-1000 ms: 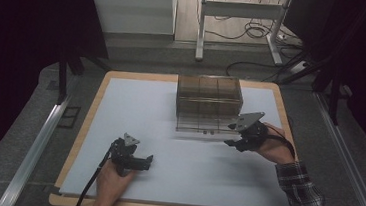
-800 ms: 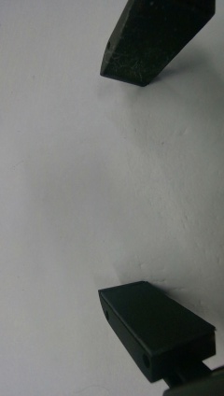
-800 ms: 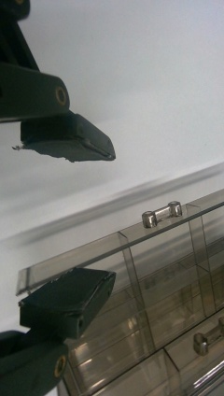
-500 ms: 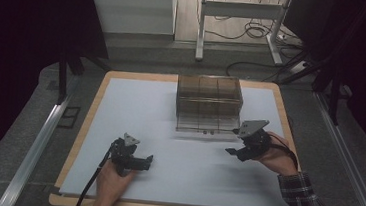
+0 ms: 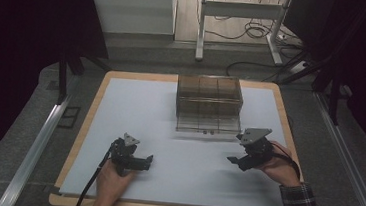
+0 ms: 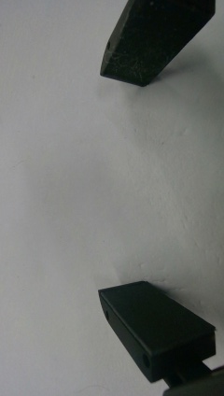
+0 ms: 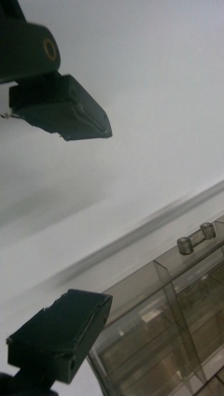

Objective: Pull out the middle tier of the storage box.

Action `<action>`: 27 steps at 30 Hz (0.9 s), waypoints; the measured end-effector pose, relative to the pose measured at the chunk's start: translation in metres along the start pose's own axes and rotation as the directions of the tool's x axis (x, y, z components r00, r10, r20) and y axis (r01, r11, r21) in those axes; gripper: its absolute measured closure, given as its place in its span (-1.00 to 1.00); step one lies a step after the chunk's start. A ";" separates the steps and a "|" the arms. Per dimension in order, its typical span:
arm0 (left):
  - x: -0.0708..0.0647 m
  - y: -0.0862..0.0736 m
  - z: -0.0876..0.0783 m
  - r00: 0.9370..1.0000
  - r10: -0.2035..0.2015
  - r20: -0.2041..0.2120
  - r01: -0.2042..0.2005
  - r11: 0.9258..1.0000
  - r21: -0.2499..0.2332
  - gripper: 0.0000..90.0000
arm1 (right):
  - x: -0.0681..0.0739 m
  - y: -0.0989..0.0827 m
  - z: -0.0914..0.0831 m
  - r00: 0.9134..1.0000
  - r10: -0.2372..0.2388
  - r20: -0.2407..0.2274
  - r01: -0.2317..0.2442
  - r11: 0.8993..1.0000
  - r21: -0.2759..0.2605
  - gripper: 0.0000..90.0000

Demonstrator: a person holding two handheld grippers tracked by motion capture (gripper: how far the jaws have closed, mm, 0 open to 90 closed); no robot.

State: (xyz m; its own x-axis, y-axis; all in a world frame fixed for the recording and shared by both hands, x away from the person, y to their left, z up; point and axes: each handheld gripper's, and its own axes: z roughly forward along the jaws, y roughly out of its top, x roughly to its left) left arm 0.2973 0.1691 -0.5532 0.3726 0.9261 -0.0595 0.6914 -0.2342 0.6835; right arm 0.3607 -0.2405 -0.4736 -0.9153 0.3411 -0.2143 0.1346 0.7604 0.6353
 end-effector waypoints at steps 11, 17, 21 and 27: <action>0.000 0.000 0.000 1.000 0.004 0.001 -0.004 1.000 0.003 -1.00 | 0.014 -0.012 -0.004 0.998 0.062 0.021 -0.062 0.998 -0.019 -0.82; 0.000 0.000 0.000 1.000 0.004 0.000 -0.004 1.000 0.003 -1.00 | 0.023 -0.019 -0.003 0.996 0.090 0.023 -0.090 0.996 -0.024 -0.86; 0.000 0.000 0.000 1.000 0.004 0.001 -0.004 1.000 0.003 -1.00 | 0.028 -0.025 -0.002 0.992 0.122 0.028 -0.121 0.992 -0.028 -0.87; 0.000 0.000 0.000 1.000 0.004 0.001 -0.004 1.000 0.002 -1.00 | 0.033 -0.036 0.002 0.985 0.170 0.030 -0.168 0.985 -0.039 -0.89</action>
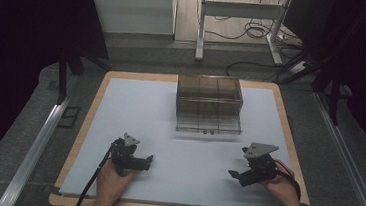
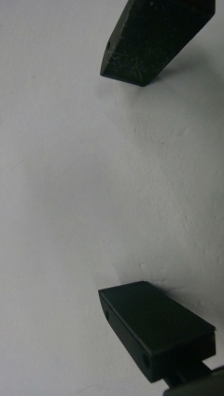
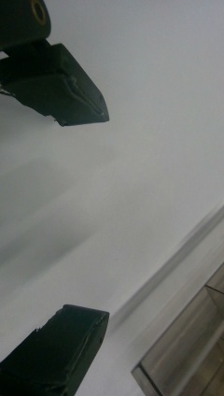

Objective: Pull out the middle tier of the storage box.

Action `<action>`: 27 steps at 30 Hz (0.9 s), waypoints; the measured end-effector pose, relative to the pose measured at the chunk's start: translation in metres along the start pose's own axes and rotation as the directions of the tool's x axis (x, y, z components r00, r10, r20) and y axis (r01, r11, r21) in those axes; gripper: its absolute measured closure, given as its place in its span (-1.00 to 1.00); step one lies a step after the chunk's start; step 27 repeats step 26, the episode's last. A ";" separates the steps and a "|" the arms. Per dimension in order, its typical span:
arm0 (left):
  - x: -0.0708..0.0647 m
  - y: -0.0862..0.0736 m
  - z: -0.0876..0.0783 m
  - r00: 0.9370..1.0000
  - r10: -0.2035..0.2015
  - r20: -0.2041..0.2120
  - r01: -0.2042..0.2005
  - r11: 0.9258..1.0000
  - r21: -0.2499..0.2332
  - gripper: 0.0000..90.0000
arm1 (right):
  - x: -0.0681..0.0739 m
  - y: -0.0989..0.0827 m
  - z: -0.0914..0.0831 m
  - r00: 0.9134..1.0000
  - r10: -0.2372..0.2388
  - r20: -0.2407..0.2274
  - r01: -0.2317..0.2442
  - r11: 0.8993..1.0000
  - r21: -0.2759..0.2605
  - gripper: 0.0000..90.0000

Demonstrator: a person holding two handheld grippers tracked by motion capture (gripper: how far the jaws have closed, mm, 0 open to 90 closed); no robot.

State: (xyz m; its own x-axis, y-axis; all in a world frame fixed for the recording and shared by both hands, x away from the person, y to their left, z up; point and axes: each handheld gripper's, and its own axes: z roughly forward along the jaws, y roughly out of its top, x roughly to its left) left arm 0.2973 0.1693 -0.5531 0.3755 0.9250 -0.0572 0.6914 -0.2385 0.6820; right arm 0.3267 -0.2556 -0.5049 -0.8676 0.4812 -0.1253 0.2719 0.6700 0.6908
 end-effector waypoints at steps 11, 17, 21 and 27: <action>0.000 0.000 0.000 1.000 0.000 0.000 0.000 1.000 -0.001 -1.00 | 0.007 -0.017 0.009 0.998 0.057 -0.008 -0.057 0.998 0.004 -0.90; 0.000 0.000 0.000 1.000 0.000 0.000 0.000 1.000 -0.001 -1.00 | 0.009 -0.023 0.014 0.996 0.088 -0.025 -0.088 0.996 0.006 -0.92; 0.000 0.000 0.000 1.000 -0.001 0.000 0.001 1.000 -0.001 -1.00 | 0.009 -0.024 0.015 0.996 0.089 -0.026 -0.089 0.996 0.007 -0.92; 0.000 0.000 0.000 1.000 0.000 -0.001 0.000 1.000 -0.001 -1.00 | 0.009 -0.024 0.015 0.996 0.089 -0.027 -0.089 0.996 0.005 -0.93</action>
